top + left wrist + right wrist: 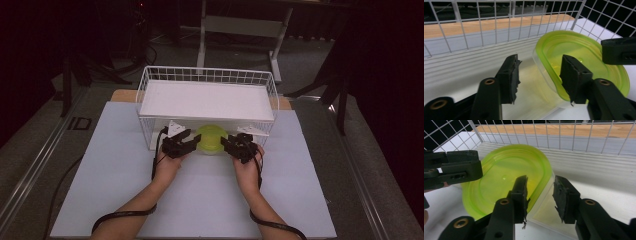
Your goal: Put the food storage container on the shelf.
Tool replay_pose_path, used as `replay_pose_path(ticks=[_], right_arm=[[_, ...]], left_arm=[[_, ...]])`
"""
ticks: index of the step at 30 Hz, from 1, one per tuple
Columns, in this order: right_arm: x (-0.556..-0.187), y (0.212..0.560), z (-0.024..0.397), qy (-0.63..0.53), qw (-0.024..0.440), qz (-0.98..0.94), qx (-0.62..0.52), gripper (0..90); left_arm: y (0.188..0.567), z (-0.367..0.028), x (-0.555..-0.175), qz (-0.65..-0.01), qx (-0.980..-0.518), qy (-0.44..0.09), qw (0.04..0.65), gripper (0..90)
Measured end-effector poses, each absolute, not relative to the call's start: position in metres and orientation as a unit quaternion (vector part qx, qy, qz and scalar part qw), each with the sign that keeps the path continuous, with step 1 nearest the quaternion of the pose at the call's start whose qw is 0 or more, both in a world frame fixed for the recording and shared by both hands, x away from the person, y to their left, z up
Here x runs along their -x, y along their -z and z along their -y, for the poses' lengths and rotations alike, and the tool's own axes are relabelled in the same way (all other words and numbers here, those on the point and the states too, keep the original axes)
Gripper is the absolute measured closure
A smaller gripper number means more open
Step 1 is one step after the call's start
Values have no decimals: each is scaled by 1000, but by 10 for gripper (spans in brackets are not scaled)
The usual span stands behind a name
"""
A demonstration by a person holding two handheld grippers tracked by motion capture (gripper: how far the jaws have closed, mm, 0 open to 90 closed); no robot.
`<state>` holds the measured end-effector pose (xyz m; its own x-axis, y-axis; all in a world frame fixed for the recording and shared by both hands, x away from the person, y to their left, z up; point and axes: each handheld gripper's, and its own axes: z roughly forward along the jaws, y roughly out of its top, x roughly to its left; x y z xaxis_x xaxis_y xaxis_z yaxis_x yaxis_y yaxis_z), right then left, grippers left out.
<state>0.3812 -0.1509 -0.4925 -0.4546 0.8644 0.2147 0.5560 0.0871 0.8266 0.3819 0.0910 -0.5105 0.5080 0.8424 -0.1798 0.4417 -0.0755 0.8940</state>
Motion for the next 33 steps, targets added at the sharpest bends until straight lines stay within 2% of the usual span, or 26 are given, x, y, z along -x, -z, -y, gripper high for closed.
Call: replay_pose_path(ticks=[8, 16, 19, 22, 26, 31, 33], right_arm=[[-375, 488, 152, -471, 180, -717, -481, 569], [-357, 477, 148, -475, 188, -729, -456, 564], [-346, 474, 147, -480, 181, -734, -446, 565], [-337, 473, 145, -483, 171, -742, -431, 592], [-328, 475, 142, -482, 164, -755, -414, 611], [-324, 486, 140, -480, 151, -757, -417, 618], [-324, 490, 139, -473, 156, -758, -421, 696]], left_arm=[[509, -96, -376, -466, -696, -192, 512, 414], [501, -107, -357, -449, -707, -168, 519, 162], [498, -111, -347, -433, -710, -165, 531, 140], [496, -115, -336, -413, -714, -158, 543, 29], [495, -122, -320, -392, -718, -127, 561, 21], [491, -131, -295, -367, -727, -136, 564, 21], [491, -135, -287, -365, -726, -141, 566, 21]])
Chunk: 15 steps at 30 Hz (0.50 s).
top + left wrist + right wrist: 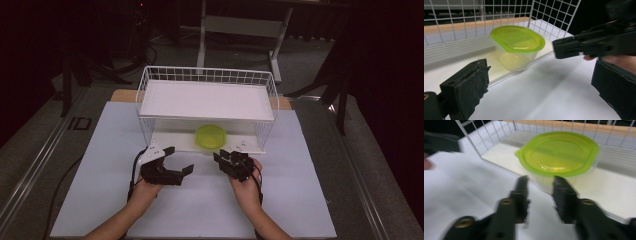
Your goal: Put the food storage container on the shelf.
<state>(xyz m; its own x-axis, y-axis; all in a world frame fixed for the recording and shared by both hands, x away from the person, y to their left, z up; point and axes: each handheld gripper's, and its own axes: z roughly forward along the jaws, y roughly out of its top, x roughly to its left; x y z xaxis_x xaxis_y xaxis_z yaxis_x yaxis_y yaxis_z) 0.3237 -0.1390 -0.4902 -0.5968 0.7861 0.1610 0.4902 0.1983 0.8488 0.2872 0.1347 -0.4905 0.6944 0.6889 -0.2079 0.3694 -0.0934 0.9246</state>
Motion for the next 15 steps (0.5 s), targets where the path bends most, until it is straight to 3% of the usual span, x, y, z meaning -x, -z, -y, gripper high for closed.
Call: replay_pose_path(ticks=[6, 15], right_arm=[[-329, 502, 130, -440, 159, -776, -422, 895], [-347, 510, 116, -428, 142, -777, -440, 897]], left_arm=[[496, -139, -276, -365, -726, -147, 564, 21], [508, -141, -277, -377, -722, -132, 566, 21]])
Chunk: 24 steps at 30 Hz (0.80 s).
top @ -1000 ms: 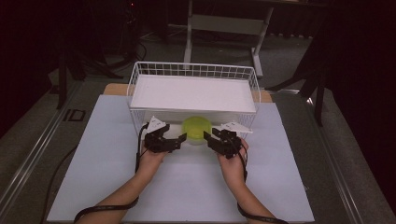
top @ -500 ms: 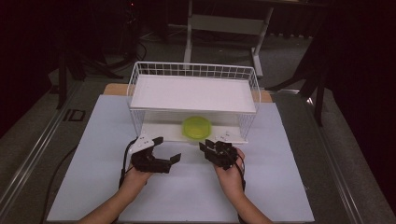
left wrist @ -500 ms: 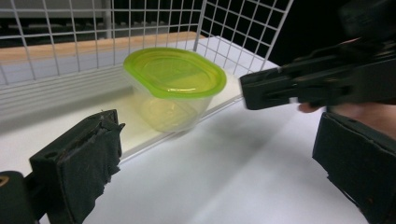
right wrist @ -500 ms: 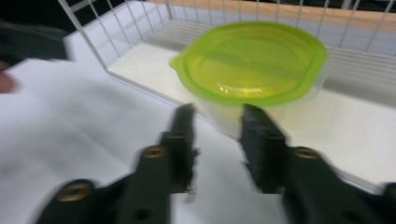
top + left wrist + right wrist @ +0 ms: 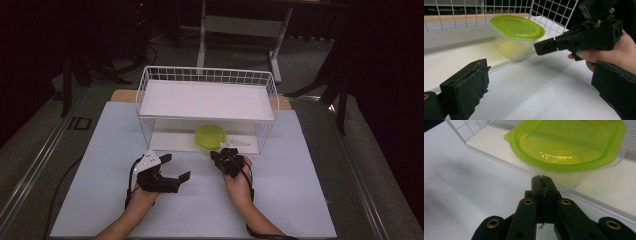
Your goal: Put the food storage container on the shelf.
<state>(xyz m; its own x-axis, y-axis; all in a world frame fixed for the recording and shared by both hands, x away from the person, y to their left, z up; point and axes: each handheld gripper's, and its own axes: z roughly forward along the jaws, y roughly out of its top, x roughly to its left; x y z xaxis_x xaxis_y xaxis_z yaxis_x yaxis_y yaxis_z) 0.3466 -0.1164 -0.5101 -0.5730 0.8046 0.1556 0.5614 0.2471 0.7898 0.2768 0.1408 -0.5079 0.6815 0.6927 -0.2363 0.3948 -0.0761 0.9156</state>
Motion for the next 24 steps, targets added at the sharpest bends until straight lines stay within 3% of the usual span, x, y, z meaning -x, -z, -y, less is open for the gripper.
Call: replay_pose_path(ticks=[3, 11, 24], right_arm=[[-355, 513, 117, -438, 127, -768, -450, 897], [-368, 515, 108, -424, 158, -773, -444, 894], [-391, 520, 96, -417, 159, -765, -463, 871]], left_arm=[[509, -143, -276, -381, -718, -136, 566, 21], [508, -143, -276, -381, -716, -137, 569, 21], [508, -143, -277, -381, -716, -140, 569, 21]])
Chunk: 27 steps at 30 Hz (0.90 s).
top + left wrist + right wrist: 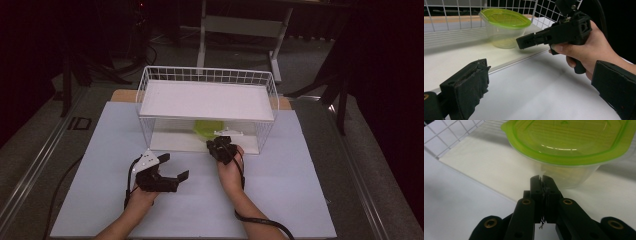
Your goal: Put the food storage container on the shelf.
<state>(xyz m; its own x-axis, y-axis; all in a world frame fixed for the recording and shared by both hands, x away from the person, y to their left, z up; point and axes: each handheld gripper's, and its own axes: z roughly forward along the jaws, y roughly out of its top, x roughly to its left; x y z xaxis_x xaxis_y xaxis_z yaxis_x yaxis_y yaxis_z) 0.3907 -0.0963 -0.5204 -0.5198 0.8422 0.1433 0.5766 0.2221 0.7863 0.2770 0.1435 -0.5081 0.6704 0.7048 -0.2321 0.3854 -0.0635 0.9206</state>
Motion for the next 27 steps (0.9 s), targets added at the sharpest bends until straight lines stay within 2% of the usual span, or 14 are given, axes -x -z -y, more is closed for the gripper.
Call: replay_pose_path(ticks=[12, 14, 16, 18, 22, 25, 26, 27], right_arm=[[-377, 514, 99, -418, 158, -779, -440, 830], [-370, 511, 99, -424, 158, -781, -430, 802], [-363, 507, 100, -433, 152, -782, -423, 755], [-357, 503, 101, -446, 145, -779, -417, 664], [-343, 493, 104, -453, 158, -784, -394, 596], [-336, 487, 111, -467, 162, -777, -389, 505], [-336, 487, 111, -467, 162, -777, -389, 505], [-333, 484, 114, -471, 168, -775, -388, 452]], left_arm=[[509, -143, -277, -374, -722, -140, 565, 21], [508, -142, -277, -371, -724, -136, 565, 21], [507, -142, -276, -370, -723, -138, 567, 21], [506, -142, -275, -368, -723, -137, 568, 21], [503, -141, -274, -363, -725, -136, 569, 21], [500, -141, -273, -359, -728, -135, 569, 21], [500, -141, -273, -359, -728, -135, 569, 21], [498, -141, -273, -356, -730, -133, 568, 21]])
